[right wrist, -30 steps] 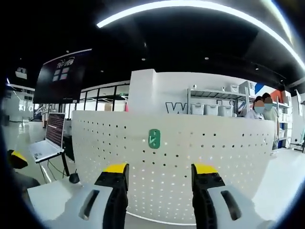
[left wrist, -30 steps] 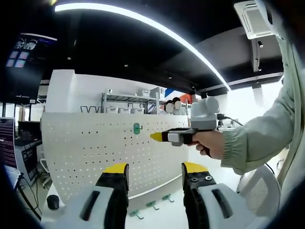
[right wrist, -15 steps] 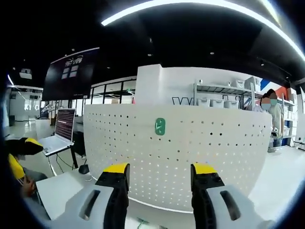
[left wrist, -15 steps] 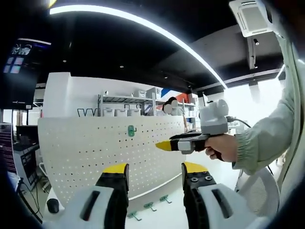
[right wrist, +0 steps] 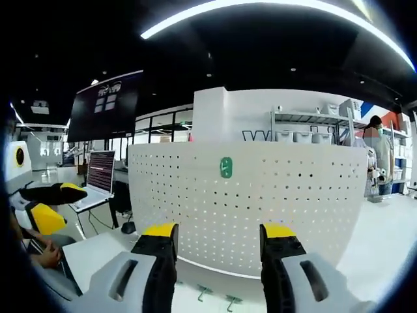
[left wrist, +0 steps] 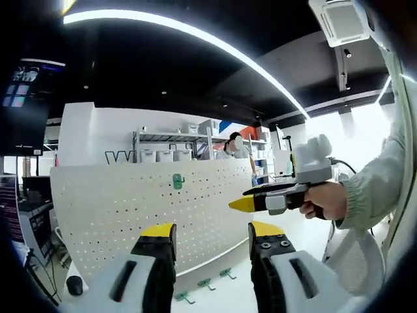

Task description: Insert the hook assembly into the mounting plate slot until the hook locks in place.

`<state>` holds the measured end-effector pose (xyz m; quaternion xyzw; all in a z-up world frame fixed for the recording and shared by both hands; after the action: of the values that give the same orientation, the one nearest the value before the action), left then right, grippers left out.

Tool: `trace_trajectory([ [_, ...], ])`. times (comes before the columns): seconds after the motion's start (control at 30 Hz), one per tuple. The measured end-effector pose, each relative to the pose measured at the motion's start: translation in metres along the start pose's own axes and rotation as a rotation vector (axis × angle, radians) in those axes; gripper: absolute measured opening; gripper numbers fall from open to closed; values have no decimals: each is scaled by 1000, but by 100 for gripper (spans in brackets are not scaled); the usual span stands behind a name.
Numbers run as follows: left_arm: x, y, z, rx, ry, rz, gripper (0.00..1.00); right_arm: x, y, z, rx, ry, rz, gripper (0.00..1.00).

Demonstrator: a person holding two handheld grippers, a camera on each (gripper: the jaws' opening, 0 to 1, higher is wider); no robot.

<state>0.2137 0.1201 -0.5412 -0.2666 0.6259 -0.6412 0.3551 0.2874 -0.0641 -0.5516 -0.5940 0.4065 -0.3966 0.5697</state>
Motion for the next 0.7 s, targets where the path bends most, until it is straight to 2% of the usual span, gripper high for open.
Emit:
trace_trajectory([
  [0.23,-1,1,5,-3,3,11,46,9,10,-19,-16,15,23,48],
  [0.33,-4,2,10,-12,12,27,46,11,14,-25,-24,18,38,48],
  [0.47,-8,0,15,-11,13,46,46,11,17,-32,-21,27,15,48],
  [0.7,-18,0,25,-26,28,84,46,16,31,-42,-44,37,48,48],
])
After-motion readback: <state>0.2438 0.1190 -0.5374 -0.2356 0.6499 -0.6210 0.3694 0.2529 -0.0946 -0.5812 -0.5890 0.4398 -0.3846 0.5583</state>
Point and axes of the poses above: the point that each gripper's makers call its tool centre point, and the gripper's own axes: z roughly forward along the fingers, x roughly to its right, y roughly out of its underside, the point moved 4 cm from there along -z, roughly backward along the fingers, and after that the axes turned 1 degree about z, right-handed, at the moved point
